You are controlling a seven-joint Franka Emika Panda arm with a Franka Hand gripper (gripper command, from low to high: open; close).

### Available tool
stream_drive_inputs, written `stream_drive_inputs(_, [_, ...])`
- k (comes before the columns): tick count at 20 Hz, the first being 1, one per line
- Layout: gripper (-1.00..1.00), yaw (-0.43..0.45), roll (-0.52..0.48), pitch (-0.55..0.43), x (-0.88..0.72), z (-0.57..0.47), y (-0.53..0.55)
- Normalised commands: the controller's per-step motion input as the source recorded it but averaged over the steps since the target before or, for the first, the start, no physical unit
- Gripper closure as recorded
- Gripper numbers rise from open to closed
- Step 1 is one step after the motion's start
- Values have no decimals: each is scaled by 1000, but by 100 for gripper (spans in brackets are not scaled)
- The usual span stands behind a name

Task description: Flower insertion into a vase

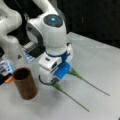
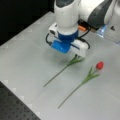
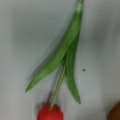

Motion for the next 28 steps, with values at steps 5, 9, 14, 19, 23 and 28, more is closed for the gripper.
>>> stream_drive_inputs(5, [-100, -71, -73, -90, -128, -291, -84])
stream_drive_inputs(9, [-100, -12, -61, -115, -111, -268, -14])
stream_drive_inputs(14, [-100, 13, -62, -131, -115, -297, 11])
stream_drive_inputs(19, [-100, 5, -60, -141, -129, -300, 11])
stream_drive_inputs(23, [-100, -19, -62, -140, -96, -318, 9])
stream_drive_inputs(28, [-100, -21, -25, -151, -81, -225, 20])
